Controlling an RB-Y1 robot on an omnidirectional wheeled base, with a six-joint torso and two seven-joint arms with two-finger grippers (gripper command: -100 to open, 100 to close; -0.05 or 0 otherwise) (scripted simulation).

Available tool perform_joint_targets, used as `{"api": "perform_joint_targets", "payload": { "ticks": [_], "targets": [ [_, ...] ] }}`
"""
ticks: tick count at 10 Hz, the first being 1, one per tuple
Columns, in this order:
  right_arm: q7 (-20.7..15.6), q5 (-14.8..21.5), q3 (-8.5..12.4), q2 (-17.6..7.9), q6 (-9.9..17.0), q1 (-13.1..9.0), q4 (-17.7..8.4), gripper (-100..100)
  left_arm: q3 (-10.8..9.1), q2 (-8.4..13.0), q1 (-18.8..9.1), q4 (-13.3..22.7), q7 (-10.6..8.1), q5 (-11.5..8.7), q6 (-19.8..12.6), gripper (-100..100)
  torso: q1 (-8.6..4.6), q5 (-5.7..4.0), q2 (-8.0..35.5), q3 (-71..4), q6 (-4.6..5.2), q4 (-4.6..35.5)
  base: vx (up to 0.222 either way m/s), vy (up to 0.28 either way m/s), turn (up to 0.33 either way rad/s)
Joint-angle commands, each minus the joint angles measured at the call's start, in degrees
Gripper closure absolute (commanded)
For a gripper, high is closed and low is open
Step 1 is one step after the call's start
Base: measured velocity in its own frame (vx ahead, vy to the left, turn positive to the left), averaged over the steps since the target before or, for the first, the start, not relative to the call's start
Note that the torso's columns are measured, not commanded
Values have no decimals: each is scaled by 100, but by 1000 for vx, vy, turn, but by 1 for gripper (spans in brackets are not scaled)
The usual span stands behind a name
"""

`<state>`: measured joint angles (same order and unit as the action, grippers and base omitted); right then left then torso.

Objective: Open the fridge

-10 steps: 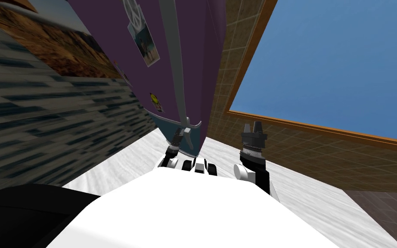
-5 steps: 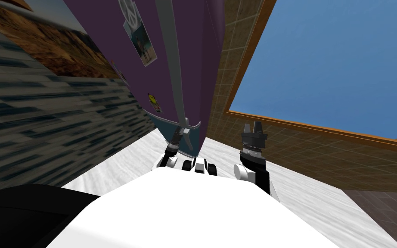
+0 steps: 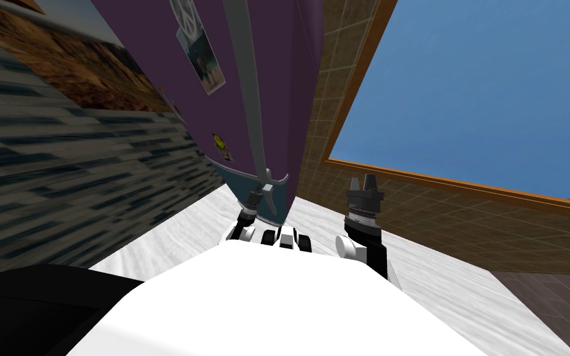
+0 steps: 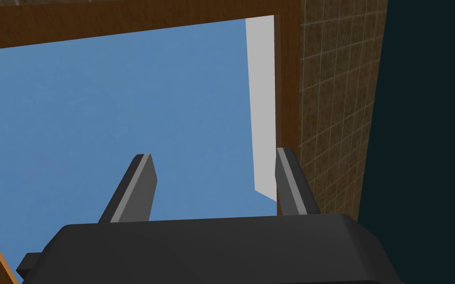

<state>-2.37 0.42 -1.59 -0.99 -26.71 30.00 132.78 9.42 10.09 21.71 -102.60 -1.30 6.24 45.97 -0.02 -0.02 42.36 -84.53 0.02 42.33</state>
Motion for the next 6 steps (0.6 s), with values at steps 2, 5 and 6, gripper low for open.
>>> {"api": "perform_joint_targets", "payload": {
  "ticks": [2, 5, 6],
  "targets": [
    [0, 0, 0, 0, 0, 0, 0, 0, -63, 124, 51, -155, -31, -5, -218, -100, -10, -2, -13, -8, -2, -5, 0, -22, 15],
    [0, 0, -1, 1, 0, 1, 0, 0, -152, 296, 120, -393, -80, -13, -553, -100, -2, 1, -14, -8, -1, -6, 3, -42, 14],
    [0, 0, -1, 1, 0, 0, 0, 0, -189, 368, 149, -493, -101, -16, -691, -100, 6, 4, -20, -11, 0, -10, 2, -39, 14]
  ]
}}
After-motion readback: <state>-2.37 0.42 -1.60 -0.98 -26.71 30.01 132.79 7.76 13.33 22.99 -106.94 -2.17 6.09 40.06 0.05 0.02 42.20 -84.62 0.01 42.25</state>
